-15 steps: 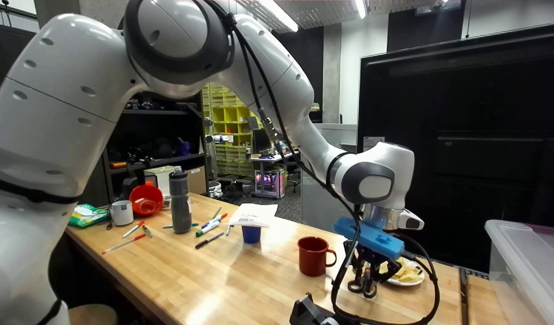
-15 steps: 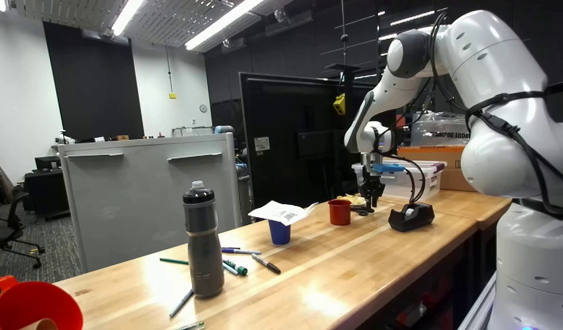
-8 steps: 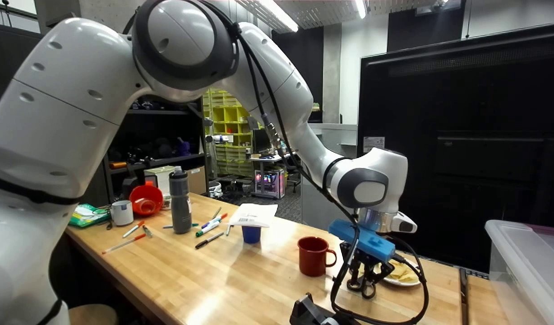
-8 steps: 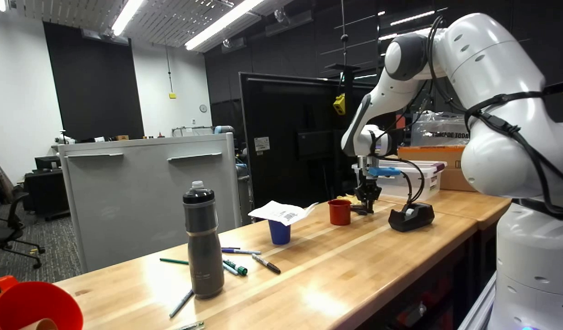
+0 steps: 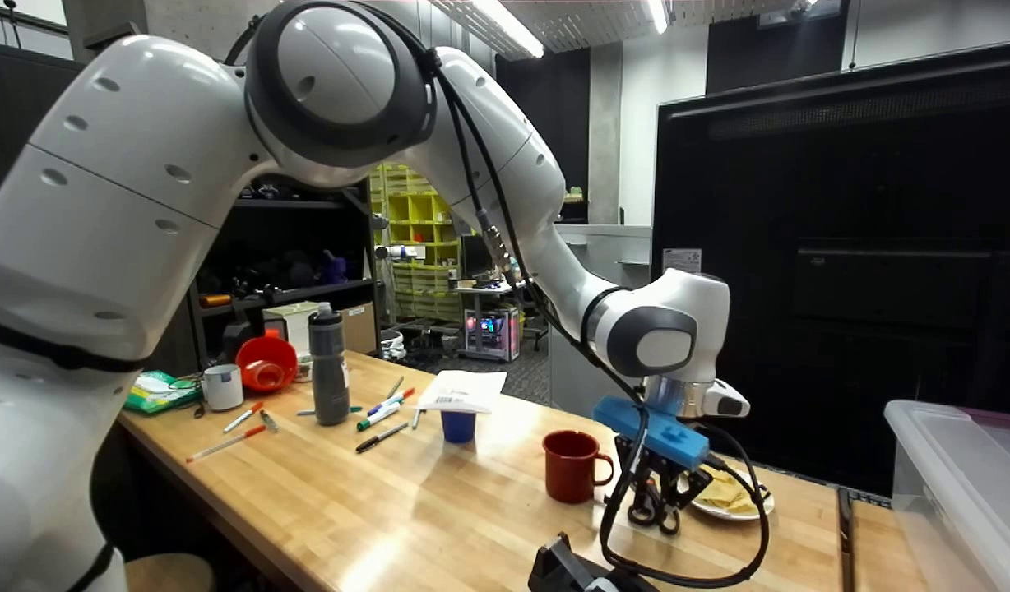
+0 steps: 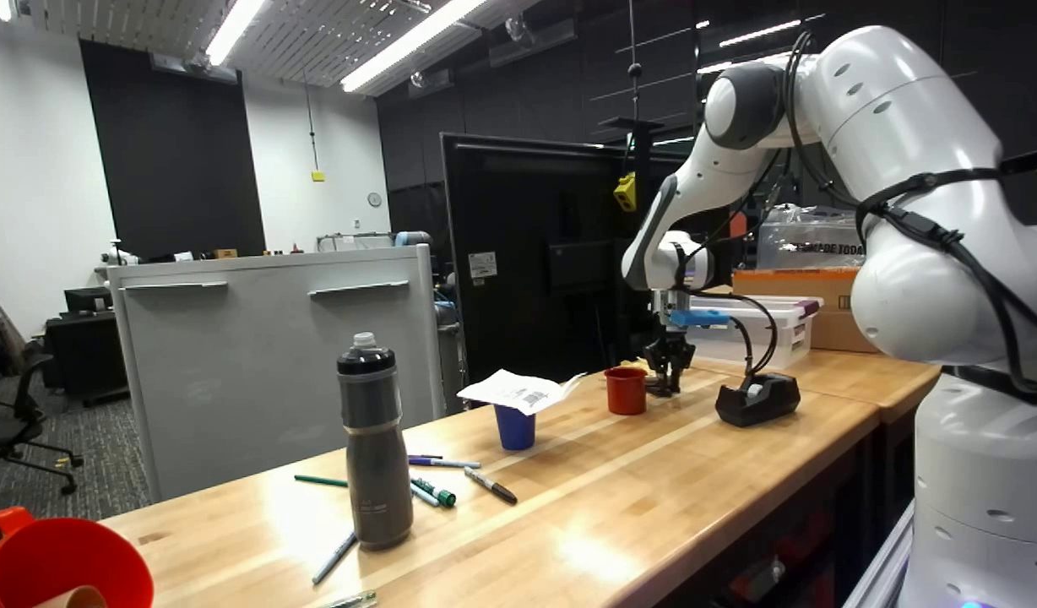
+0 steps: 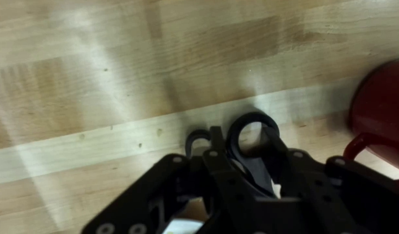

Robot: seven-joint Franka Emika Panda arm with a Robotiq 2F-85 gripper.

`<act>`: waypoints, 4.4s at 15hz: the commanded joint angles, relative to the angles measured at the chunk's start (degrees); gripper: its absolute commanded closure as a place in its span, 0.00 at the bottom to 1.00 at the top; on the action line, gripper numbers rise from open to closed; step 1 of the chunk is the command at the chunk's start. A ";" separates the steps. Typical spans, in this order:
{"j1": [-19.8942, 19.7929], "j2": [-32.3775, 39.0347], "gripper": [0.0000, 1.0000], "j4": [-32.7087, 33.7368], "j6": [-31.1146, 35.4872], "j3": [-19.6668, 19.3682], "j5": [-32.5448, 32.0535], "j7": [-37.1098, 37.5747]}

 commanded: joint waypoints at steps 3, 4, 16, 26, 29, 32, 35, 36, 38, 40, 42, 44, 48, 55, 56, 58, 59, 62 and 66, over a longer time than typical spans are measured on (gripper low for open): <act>0.22 -0.79 0.56 -1.76 1.33 0.30 -1.14 -0.75; 0.39 -1.15 0.53 -2.07 1.49 0.13 -2.21 -1.55; 2.88 -3.61 0.51 -6.64 6.39 -1.33 -23.26 -9.48; 2.96 -5.66 0.62 -10.39 10.23 -1.29 -27.99 -14.85; 3.01 -6.10 0.60 -10.90 10.03 -1.11 -27.84 -17.73; 3.29 -6.32 0.58 -11.33 10.11 -1.05 -27.62 -19.84; 3.61 -5.93 0.58 -11.07 9.80 -0.92 -26.99 -20.81; 3.70 -5.77 0.57 -10.95 9.62 -0.88 -26.83 -20.91; 3.68 -5.12 0.55 -10.24 9.06 -0.59 -26.24 -21.30; 3.53 -4.61 0.53 -9.82 8.75 -0.20 -25.60 -21.80; 3.33 -4.18 0.52 -9.60 8.61 0.18 -24.80 -22.81; 3.13 -3.66 0.52 -9.29 8.41 0.62 -23.75 -23.83; 3.09 -3.04 0.54 -8.91 7.74 0.93 -21.74 -25.28; 3.16 -2.87 0.51 -8.84 6.50 0.56 -19.82 -26.12; 3.19 -2.92 0.52 -8.83 6.27 0.40 -19.79 -25.86; 3.06 -3.00 0.53 -8.83 6.00 0.16 -19.49 -25.59; 2.91 -3.03 0.55 -8.83 5.77 -0.03 -19.32 -25.45; 2.42 -3.26 0.58 -8.89 4.91 -0.67 -18.70 -24.94; 1.87 -3.72 0.60 -8.98 4.08 -1.99 -18.50 -23.73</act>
